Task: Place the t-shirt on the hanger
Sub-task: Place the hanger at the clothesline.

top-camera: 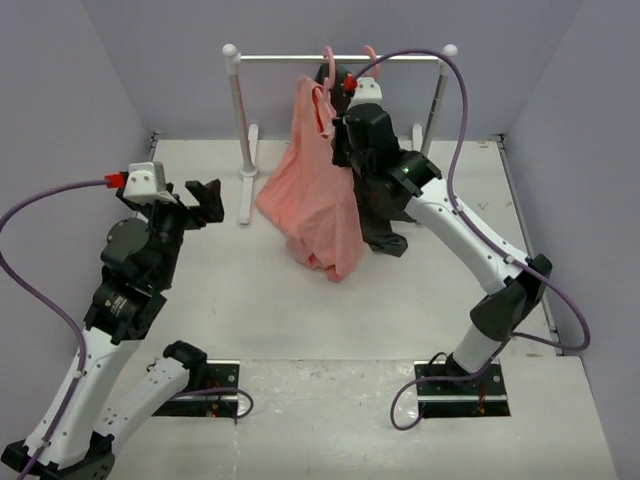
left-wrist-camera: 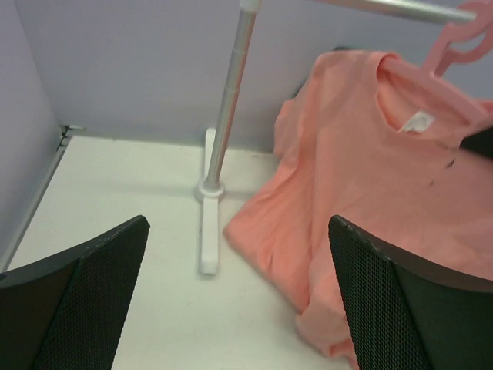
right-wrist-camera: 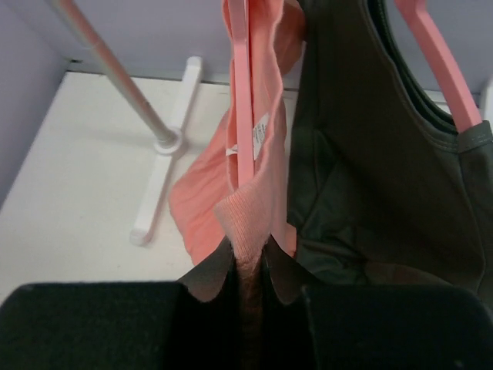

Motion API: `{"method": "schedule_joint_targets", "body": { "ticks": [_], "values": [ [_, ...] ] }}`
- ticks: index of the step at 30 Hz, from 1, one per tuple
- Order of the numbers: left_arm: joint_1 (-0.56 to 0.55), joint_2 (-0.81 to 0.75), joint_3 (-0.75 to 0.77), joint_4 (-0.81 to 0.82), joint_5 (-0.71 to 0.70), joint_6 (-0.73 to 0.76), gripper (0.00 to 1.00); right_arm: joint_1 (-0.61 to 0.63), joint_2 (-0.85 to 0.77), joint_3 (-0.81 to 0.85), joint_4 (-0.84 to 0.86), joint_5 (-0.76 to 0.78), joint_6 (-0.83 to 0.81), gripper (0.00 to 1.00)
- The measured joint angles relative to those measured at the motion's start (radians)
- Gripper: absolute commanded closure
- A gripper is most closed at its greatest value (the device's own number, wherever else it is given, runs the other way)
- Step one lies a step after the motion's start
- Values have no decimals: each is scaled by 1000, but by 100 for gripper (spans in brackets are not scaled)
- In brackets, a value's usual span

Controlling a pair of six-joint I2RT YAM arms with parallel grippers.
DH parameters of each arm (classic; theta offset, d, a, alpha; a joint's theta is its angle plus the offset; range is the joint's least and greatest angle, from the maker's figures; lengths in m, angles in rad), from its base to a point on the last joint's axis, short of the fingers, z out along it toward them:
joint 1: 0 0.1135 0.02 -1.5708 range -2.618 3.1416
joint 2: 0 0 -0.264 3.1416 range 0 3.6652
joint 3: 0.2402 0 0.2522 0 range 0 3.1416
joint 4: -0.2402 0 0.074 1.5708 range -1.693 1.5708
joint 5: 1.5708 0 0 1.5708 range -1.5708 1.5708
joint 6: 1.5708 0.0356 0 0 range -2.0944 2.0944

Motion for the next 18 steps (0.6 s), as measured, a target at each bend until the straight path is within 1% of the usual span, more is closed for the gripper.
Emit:
{"method": "schedule_joint_targets", "body": {
  "ticks": [4,8,12,18],
  "values": [
    [0,-41,-95,-3,5,36,0,-3,148,185,-20,56,-15,100],
    [0,-66,-151,0,5,53,0,-14,264,328,-18,60,-20,100],
    [0,-66,-185,7,-6,51,0,-44,322,362,-14,35,-5,100],
    [14,-37,-188,0,-74,21,0,-74,366,327,-8,16,13,100]
  ]
}}
